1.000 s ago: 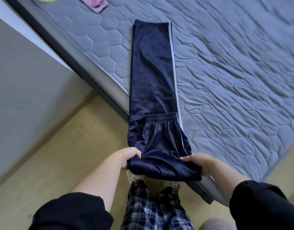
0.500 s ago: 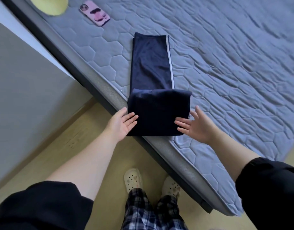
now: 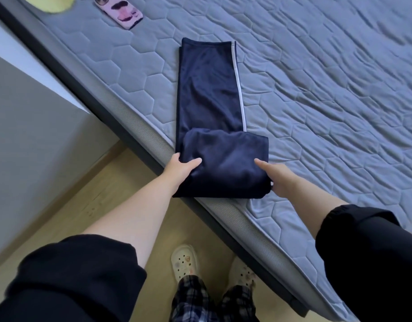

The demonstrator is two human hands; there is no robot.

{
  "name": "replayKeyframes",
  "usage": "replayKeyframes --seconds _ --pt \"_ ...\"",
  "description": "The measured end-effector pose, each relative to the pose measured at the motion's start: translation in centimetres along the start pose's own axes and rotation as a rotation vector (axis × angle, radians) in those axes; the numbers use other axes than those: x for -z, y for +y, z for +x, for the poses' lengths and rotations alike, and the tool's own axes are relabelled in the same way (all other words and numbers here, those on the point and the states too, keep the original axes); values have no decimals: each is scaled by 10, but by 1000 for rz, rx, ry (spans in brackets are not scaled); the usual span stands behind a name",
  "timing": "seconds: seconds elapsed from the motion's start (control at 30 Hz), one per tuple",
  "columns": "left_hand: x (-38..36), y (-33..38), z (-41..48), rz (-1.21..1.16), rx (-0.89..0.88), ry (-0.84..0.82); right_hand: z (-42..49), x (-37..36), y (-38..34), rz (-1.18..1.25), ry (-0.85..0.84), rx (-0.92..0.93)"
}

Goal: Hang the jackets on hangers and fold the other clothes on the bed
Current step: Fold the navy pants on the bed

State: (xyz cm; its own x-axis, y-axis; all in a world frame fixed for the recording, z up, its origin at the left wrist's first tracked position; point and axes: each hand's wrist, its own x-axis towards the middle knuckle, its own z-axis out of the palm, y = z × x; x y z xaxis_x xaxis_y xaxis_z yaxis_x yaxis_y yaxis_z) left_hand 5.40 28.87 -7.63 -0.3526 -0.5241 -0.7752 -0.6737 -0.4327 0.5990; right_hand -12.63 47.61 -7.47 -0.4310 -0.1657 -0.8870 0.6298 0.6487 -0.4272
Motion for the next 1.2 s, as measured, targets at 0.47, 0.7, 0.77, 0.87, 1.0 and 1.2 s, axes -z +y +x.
replayKeyframes --seconds 0.47,0.7,0.77,0.87,1.0,1.2 --pt "5 22 17 -128 -168 323 2 -26 -57 -78 93 504" --pt "6 16 39 110 -72 183 33 -21 -44 -322 189 187" --pt "2 4 42 132 51 149 32 -20 -25 -189 53 17" --pt "0 -6 41 61 170 78 32 -17 -4 -30 -57 -79" --pt "4 -15 31 2 232 36 26 -15 8 15 -109 -113" --pt "6 -29 -25 107 465 -228 -15 4 42 -44 -177 -291"
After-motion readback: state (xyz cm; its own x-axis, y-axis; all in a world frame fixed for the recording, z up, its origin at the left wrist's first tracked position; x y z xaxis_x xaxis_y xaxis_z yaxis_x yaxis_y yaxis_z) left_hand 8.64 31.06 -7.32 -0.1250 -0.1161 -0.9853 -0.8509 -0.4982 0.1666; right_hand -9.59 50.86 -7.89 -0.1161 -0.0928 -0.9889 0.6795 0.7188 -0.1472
